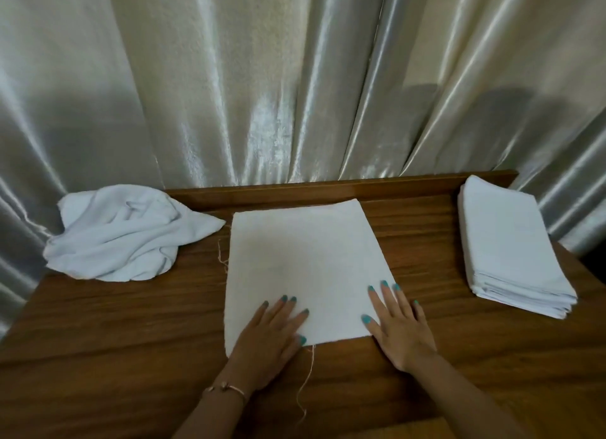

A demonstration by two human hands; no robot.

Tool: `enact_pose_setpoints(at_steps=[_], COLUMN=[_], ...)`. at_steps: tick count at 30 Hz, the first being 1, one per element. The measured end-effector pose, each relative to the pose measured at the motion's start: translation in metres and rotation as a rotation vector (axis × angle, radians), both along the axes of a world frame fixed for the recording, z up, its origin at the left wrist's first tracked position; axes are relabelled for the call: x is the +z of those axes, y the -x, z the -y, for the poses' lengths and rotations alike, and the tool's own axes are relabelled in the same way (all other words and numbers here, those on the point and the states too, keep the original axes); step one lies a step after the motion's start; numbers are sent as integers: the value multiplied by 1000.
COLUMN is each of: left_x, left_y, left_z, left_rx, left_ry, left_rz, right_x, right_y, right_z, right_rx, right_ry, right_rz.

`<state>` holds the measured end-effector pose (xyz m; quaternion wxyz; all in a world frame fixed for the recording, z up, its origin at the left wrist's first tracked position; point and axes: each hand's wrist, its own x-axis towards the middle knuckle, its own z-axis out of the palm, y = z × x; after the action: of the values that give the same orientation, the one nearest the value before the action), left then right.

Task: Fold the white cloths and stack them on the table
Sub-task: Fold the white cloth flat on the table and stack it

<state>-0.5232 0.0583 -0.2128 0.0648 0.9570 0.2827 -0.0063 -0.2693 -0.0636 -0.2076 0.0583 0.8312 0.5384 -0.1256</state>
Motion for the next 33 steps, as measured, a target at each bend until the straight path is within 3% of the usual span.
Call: enact_pose_setpoints(at_steps=[3, 6, 9, 12, 17, 21, 29, 33], left_x=[3, 14, 24, 30, 36, 33, 40, 42], left_y=[11, 19, 26, 22, -2, -7, 16, 24], left_z=[8, 11, 8, 7, 14, 14, 1, -5], left_rx=[34, -9, -115, -83, 71, 124, -159, -288], left_ry=[62, -44, -114, -120, -91, -152, -167, -254], left_rz=[5, -88, -239, -303, -303, -238, -271, -311], right_x=[8, 23, 29, 31, 29, 23, 30, 42], right_y=[1, 0, -10, -13, -3, 2, -14, -20], right_z=[12, 21, 23, 18, 19, 18, 19, 28], right_rx=[185, 436, 629, 552, 246, 145, 211, 473], right_ry=[-80, -220, -110, 49, -27, -70, -209, -298], right_rz=[81, 192, 242, 248, 120, 31, 23, 77])
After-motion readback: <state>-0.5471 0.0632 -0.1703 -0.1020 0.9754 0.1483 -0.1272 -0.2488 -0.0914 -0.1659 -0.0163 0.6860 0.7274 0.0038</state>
